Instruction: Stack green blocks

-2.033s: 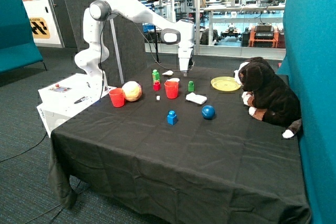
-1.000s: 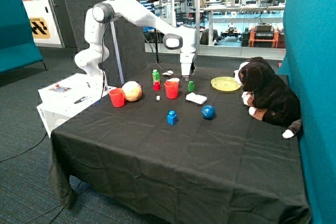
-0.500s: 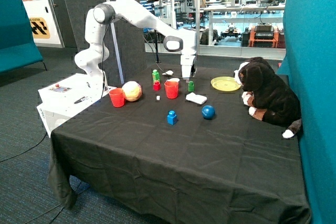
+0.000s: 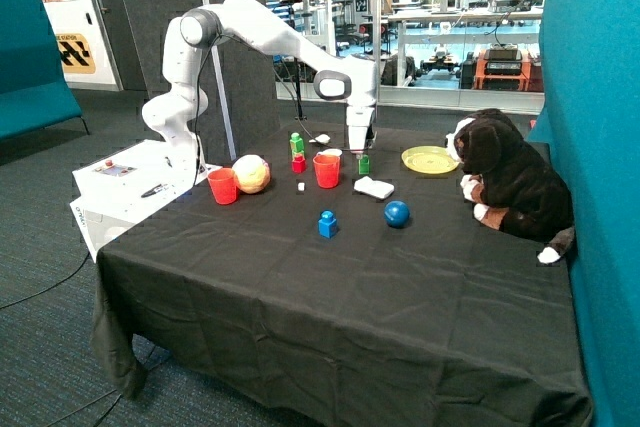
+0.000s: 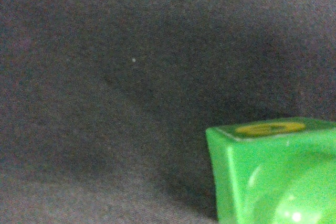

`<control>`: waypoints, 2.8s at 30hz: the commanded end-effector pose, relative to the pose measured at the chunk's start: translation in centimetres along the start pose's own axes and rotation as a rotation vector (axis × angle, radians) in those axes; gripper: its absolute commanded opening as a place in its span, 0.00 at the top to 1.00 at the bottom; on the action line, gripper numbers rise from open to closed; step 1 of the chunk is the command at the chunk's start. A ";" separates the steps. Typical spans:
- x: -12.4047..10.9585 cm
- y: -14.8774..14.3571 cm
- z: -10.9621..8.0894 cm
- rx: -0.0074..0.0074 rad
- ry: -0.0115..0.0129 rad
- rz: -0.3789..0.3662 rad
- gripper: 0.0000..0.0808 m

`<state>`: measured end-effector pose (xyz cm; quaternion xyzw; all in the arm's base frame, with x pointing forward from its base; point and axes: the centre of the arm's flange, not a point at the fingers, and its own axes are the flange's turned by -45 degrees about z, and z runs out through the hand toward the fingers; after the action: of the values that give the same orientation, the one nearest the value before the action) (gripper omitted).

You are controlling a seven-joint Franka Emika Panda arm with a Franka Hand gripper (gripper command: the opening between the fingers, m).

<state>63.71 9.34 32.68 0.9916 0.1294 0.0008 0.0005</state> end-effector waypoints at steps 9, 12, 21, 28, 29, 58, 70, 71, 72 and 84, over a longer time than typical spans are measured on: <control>0.1 -1.0 0.1 0.0012 -0.0015 -0.014 0.62; 0.1 -0.8 0.0 0.0012 -0.0015 -0.011 0.61; -0.1 -0.2 0.0 0.0012 -0.0015 -0.001 0.33; -0.1 -0.2 -0.1 0.0012 -0.0015 -0.004 0.31; -0.1 -0.2 0.0 0.0012 -0.0015 -0.005 0.31; 0.4 -0.7 2.1 0.0012 -0.0015 -0.001 0.45; 0.8 -1.3 1.6 0.0012 -0.0015 -0.013 0.53; 0.9 -1.4 1.5 0.0012 -0.0015 -0.015 0.54; 0.9 -1.4 1.4 0.0012 -0.0015 -0.015 0.54; 0.8 -1.4 1.3 0.0012 -0.0015 -0.019 0.83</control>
<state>64.05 10.86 31.18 0.9905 0.1374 0.0038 -0.0006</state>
